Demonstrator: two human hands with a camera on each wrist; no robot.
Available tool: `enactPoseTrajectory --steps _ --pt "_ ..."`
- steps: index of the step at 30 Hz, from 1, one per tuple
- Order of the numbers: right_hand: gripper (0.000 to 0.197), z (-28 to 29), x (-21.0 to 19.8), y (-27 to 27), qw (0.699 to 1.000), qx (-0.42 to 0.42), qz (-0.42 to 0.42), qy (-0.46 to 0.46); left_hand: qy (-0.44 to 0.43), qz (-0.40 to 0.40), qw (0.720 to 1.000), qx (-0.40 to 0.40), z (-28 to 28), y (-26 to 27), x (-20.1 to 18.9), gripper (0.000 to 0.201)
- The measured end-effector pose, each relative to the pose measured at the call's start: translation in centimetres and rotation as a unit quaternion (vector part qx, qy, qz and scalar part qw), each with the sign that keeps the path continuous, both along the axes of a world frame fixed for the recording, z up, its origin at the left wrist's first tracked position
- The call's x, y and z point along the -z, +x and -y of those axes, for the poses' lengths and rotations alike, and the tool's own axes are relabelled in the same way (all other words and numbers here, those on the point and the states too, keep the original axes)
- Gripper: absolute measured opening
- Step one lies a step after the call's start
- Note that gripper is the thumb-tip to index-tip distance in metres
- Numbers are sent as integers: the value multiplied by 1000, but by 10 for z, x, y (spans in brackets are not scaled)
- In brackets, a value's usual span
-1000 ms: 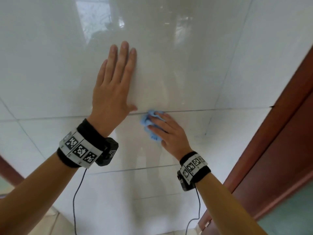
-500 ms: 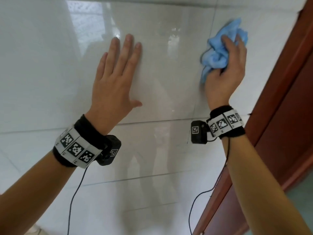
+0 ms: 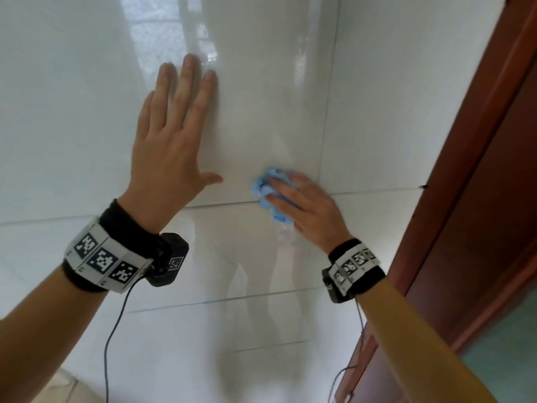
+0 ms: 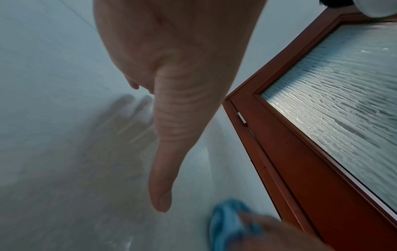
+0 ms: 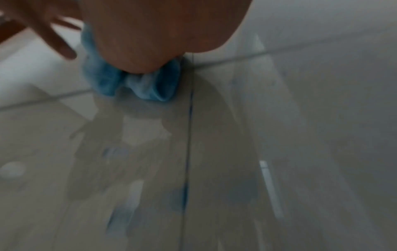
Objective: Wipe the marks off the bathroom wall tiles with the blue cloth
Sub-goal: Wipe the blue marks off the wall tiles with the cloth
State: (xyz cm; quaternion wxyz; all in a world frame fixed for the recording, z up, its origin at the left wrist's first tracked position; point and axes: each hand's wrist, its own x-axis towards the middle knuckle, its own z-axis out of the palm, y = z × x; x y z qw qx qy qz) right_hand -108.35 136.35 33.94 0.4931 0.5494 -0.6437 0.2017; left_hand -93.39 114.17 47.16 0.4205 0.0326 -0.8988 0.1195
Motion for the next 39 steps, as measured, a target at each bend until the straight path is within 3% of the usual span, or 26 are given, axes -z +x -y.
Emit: enactPoseTrajectory --steps 2,5,9,11,14,19,21,24,28,33,36,39 --pt "49 -18 -31 -4 994 22 71 -77 0 6 1000 0 -3 0 1 154" --pt "47 -44 -81 -23 960 50 108 -255 4 11 1000 5 -12 -3 4 152" --pt "43 -44 -86 -40 946 40 91 -310 6 13 1000 17 -24 -11 11 148" --pt "52 -35 -60 -38 950 54 83 -295 12 12 1000 15 -28 -15 15 147" --pt "62 -27 5 -33 976 42 83 -197 16 20 1000 15 -34 -22 21 146" --pt "46 -29 119 -12 995 24 90 -28 20 17 1000 13 -44 -26 24 142" --pt "63 -34 143 -4 992 30 120 15 21 17 999 19 -51 -24 26 141" --pt "76 -44 141 6 989 20 138 43 19 27 999 33 -60 -22 32 141" --pt "64 -56 97 17 976 69 184 -94 12 40 998 56 -65 -26 42 141" --pt "46 -58 45 -2 896 88 249 -357 20 39 998 51 -59 -32 48 140" --pt "54 -30 54 -4 845 100 292 -437 4 35 999 42 -53 -35 50 139" --pt "64 19 87 19 845 104 306 -425 -18 25 999 35 -48 -38 51 136"
